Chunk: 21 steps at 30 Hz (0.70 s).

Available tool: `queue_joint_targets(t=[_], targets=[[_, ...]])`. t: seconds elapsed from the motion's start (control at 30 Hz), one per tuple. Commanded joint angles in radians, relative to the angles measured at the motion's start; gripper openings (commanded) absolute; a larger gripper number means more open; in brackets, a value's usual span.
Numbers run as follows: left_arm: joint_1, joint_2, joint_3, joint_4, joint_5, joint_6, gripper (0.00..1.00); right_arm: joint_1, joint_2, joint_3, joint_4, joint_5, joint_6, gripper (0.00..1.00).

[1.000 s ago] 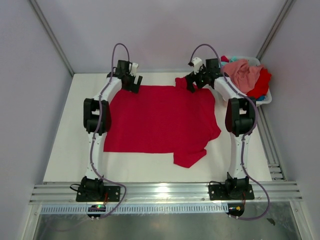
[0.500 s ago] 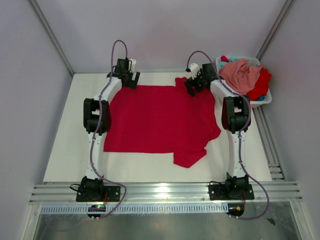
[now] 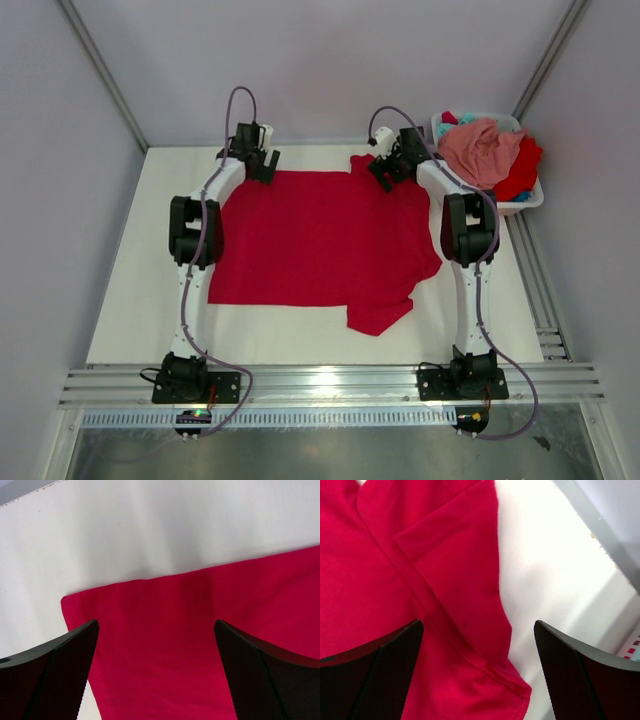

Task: Fold and stack the t-shirts
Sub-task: Flatten the tshirt out

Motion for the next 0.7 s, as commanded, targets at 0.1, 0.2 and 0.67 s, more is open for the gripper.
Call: queue_joint_targets(t=[0.1, 0.2, 0.67], targets=[[0.004, -0.025, -0.051, 0.06, -0.007, 0.015, 0.99, 0.024, -0.019, -0.04, 0.161, 0.13, -0.02, 0.93], [0.004, -0.03, -0.074, 0.074, -0.011, 0.023, 0.99, 0.026, -0.017, -0.048, 0.204, 0.168, -0.012, 0.93], [0.012, -0.037, -0.094, 0.04, 0.041, 0.015, 0.98, 0.08, 0.064, -0.044, 0.368, 0.483, -0.115, 0.94]])
